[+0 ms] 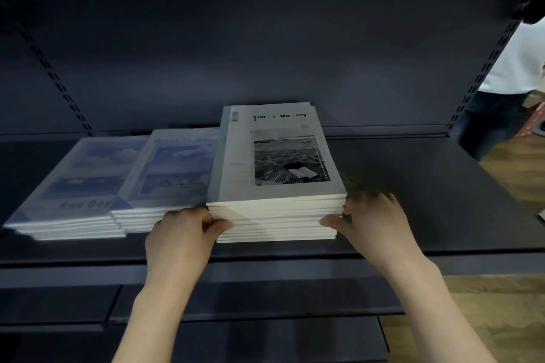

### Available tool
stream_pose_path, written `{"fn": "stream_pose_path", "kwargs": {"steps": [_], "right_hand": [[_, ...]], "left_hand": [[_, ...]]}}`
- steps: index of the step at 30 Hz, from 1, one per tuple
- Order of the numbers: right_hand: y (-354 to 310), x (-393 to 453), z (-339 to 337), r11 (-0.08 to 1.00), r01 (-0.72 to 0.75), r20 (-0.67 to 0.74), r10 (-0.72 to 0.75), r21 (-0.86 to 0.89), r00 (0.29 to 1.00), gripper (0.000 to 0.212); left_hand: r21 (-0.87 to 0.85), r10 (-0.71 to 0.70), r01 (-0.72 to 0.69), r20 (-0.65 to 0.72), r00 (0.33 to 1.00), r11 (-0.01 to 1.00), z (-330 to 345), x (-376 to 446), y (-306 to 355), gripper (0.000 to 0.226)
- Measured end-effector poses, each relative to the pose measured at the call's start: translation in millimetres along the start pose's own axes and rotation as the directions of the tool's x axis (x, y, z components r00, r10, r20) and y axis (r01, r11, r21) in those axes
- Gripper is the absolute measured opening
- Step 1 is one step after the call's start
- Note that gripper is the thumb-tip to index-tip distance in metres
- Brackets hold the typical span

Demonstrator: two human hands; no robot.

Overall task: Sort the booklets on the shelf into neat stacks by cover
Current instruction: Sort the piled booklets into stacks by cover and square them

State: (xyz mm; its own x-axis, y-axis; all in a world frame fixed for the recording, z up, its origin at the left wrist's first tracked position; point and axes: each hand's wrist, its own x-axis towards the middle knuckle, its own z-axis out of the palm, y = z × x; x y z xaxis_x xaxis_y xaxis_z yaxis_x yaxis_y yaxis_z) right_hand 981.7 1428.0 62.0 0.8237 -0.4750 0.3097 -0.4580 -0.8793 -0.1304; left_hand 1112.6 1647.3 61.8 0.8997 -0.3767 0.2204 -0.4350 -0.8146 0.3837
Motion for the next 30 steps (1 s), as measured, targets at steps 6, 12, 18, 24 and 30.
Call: {"fn": "stream_pose_path", "kwargs": {"steps": [6,12,18,24,30], "right_hand": [[0.8,-0.6,-7.9,0.984,0.001,0.048,-0.009,0.178,0.999,0.031],[-0.3,1.6,-6.3,0.991,0.003,0.008,-0.004,0.136,1.000,0.043],[-4.6,2.3,-14.3,0.988,-0.060,0.061,0.052,0.141,0.997,0.058],[-7.0,3.3,-18.2,0.986,-0.079,0.088,0.067,0.145,0.994,0.052],[-10.3,4.0,-20.8,0.991,-0.092,0.102,0.082,0.093,0.991,0.059]], "left_hand": [[-0.066,-0.038,0.040,0.022,0.999,0.997,0.3,0.1,-1.8,0.026],[-0.047,-0.017,0.018,0.027,0.999,0.999,1.8,0.8,-3.3,0.030],[0.048,0.080,-0.079,-0.005,0.997,0.996,-1.9,1.7,-1.8,0.032],[0.022,0.088,-0.088,-0.006,0.996,0.996,0.1,2.9,-2.2,0.033],[0.023,0.055,-0.055,-0.020,0.998,0.998,3.9,2.9,-1.7,0.031]]}}
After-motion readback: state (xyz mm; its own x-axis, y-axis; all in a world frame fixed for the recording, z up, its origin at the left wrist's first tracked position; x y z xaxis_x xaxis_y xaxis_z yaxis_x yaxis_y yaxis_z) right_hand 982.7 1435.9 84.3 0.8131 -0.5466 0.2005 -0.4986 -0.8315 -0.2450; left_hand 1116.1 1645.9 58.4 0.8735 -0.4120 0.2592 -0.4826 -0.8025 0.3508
